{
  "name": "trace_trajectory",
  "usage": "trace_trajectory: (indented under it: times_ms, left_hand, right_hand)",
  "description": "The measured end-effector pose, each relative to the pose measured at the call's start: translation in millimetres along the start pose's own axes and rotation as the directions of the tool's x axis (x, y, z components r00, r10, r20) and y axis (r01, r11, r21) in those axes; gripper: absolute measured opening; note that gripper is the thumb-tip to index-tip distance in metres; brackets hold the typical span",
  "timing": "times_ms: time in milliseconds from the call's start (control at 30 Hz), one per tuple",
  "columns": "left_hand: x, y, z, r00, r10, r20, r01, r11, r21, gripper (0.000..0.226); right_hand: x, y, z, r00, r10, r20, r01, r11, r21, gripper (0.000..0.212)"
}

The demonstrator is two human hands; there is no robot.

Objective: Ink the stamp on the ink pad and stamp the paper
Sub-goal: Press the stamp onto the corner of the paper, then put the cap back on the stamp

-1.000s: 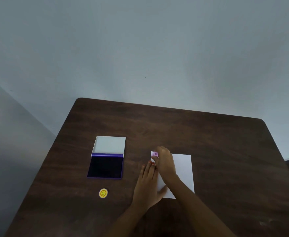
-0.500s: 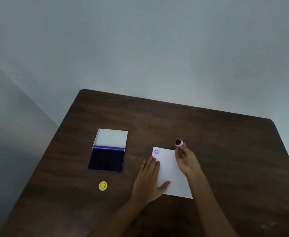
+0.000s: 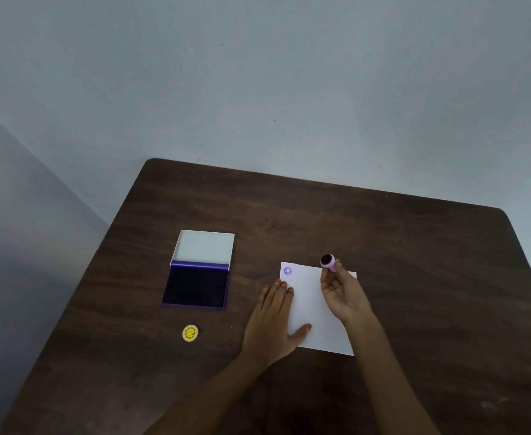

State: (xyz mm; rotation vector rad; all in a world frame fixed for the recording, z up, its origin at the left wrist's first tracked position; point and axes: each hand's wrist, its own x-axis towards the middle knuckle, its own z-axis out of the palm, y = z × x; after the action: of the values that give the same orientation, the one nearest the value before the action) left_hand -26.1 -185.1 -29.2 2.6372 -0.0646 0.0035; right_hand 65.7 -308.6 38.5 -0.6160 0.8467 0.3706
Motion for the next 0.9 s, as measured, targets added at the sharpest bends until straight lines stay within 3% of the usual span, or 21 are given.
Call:
trace_trajectory:
  times_ms: [67, 133, 200, 267, 333, 433, 633, 767, 900]
  left_hand:
    - [-1.0, 2.1, -3.4, 1.0, -0.017, 0.017, 0.017, 0.999, -0.036, 0.079]
    - [-1.3, 4.7, -8.9, 0.998, -0.055, 0.029, 0.058, 0.994, -0.089, 0.08]
    - [-3.8, 5.9, -20.9, 0.996, -0.093, 0.004, 0.093, 0.988, -0.121, 0.078]
    - [-9.9, 1.1, -36.7, 0.99, -0.12, -0.074, 0.105, 0.978, -0.179, 0.065]
    - [-21.2, -12.3, -53.1, 0.972, -0.169, -0.162, 0.131, 0.966, -0.225, 0.05]
    - [-48.5, -44.5, -75.5, 0.943, -0.244, -0.226, 0.203, 0.96, -0.19, 0.044]
    - [-94.6, -91.9, -97.7, 0.95, -0.297, -0.098, 0.288, 0.953, -0.098, 0.045]
    - [-97.7, -100.7, -98.6, 0.96, -0.279, -0.019, 0.277, 0.958, -0.077, 0.037]
    - [-90.7, -97.9, -106.0, 0.932, -0.361, 0.032, 0.357, 0.899, -0.252, 0.025]
  right_hand:
    - [-6.9, 4.3, -0.1, 0.999, -0.042, 0.008, 0.043, 0.998, -0.05, 0.013]
    - [-11.6, 10.4, -3.2, 0.99, -0.144, -0.002, 0.138, 0.957, -0.255, 0.017]
    - [-17.2, 20.7, -6.0, 0.955, -0.297, 0.022, 0.267, 0.818, -0.509, 0.024]
    - [-23.5, 33.1, -5.9, 0.903, -0.419, 0.092, 0.375, 0.667, -0.644, 0.027]
    - [-30.2, 47.7, -3.8, 0.869, -0.461, 0.181, 0.443, 0.561, -0.699, 0.025]
    - [-39.6, 77.5, 0.1, 0.857, -0.425, 0.291, 0.482, 0.46, -0.746, 0.017]
    - [-53.7, 136.0, 4.9, 0.893, -0.316, 0.319, 0.44, 0.475, -0.762, 0.024]
    - [-62.4, 160.6, 1.1, 0.886, -0.293, 0.361, 0.459, 0.432, -0.776, 0.015]
    - [-71.2, 175.1, -2.0, 0.902, -0.243, 0.357, 0.431, 0.444, -0.786, 0.022]
